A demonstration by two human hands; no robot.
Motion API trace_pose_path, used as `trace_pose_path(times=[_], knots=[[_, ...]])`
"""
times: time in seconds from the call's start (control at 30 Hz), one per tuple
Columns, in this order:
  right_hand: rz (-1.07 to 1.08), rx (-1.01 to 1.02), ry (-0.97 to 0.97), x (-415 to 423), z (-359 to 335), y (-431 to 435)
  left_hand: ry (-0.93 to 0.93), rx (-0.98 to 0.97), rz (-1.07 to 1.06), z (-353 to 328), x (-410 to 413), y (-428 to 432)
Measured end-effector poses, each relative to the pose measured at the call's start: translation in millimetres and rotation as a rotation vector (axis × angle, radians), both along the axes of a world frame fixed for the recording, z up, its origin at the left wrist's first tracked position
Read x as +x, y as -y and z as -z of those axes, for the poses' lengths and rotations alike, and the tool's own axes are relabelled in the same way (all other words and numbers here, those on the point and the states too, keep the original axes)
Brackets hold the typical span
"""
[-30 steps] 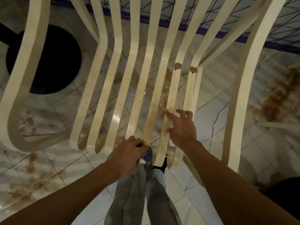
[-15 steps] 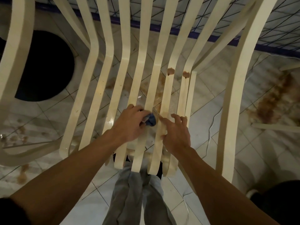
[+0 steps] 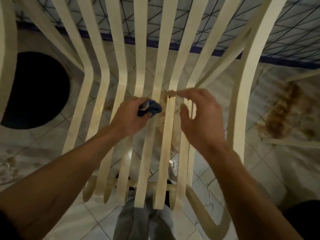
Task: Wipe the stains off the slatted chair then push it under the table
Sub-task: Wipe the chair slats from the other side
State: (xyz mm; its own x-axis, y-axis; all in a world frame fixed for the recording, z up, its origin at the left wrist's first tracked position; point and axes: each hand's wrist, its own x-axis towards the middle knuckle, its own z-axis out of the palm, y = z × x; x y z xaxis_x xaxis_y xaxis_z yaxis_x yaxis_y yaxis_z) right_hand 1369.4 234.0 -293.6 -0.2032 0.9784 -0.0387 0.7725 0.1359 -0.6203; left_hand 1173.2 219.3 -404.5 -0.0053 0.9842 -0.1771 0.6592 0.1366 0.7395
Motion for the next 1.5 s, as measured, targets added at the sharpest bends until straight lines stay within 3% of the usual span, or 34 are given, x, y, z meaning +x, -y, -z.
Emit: trace_pose_path(times=[0.13,0.27,0.6,0.73,0.9,1.07,1.37,1.5], knots=[[0.04,0.255,0.068,22.1,-31.3,-35.8,-0.075,0.093,0.024,-3.2,12.7,-46.0],[0.074,0.29,0.2,39.6,-24.8,-51.9,-0.114,0.095,0.107,5.0,32.9,-73.1],[-0.01,0.338,0.34,50.5,4.7,-43.8,-0.435,0.007,0.204,22.8,53.8,-111.7],[-0.007,0.353,0.316,48.6,5.7,-41.9,-0.436,-0.103,0.318,36.4,50.2,-93.2],[0.297,0.379,0.028,54.5,2.2,-37.5,-0.452,-0.125,0.446,36.5,47.5,-79.5],[0.291,0.338,0.113,51.3,6.2,-40.4,-0.422,-0.025,0.23,36.9,51.6,-108.6],[0.273,0.313,0.177,50.8,5.6,-39.7,-0.369,-0.016,0.441,27.8,51.6,-84.9],[0.261,0.316,0.14,51.6,6.9,-39.9,-0.336,0.016,0.25,28.6,47.5,-113.4]])
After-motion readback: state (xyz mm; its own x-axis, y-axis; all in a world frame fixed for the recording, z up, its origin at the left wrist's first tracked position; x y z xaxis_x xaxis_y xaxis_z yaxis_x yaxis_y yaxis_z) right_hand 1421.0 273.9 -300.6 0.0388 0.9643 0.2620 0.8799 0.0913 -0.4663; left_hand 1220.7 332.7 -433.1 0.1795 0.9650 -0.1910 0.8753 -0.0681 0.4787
